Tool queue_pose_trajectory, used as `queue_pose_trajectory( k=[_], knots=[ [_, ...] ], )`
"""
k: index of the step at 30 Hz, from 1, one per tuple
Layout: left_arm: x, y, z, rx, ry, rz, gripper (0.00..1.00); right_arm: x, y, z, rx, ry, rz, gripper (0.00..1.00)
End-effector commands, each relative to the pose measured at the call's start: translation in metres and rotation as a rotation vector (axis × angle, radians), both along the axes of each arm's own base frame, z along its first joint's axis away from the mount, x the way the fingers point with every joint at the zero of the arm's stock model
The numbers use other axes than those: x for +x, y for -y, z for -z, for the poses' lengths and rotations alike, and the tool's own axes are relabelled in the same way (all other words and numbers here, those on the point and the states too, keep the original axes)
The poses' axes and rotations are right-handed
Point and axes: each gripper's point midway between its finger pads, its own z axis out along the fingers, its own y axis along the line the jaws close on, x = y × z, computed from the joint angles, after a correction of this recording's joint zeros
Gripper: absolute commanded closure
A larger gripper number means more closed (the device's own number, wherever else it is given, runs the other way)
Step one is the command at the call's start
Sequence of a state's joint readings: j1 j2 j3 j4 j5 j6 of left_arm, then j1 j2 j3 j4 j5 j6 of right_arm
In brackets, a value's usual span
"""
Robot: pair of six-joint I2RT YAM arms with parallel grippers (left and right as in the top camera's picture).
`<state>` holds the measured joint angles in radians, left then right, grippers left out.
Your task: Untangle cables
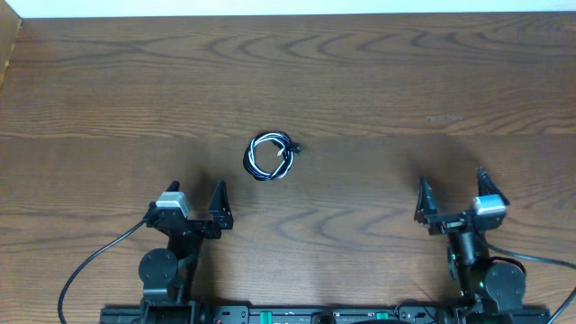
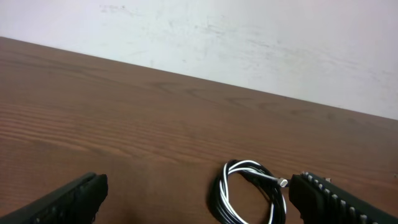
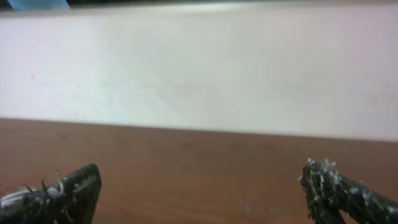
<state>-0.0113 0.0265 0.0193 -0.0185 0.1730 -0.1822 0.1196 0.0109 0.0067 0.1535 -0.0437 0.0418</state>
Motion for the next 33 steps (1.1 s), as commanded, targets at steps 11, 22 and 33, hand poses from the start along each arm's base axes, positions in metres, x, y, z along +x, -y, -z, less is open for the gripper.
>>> queue_pose_trajectory(
  k=[11, 22, 33],
  knots=[
    [-0.001, 0.002, 0.017, 0.012, -0.054, 0.012, 0.02, -0.001, -0.013, 0.021, -0.004, -0.085, -0.075, 0.01],
    [-0.001, 0.002, 0.017, 0.012, -0.054, 0.012, 0.02, 0.0, -0.013, 0.055, -0.017, -0.222, -0.074, 0.01],
    [-0.001, 0.002, 0.017, 0.012, -0.054, 0.012, 0.02, 0.0, -0.013, 0.055, -0.017, -0.223, -0.074, 0.01]
  ],
)
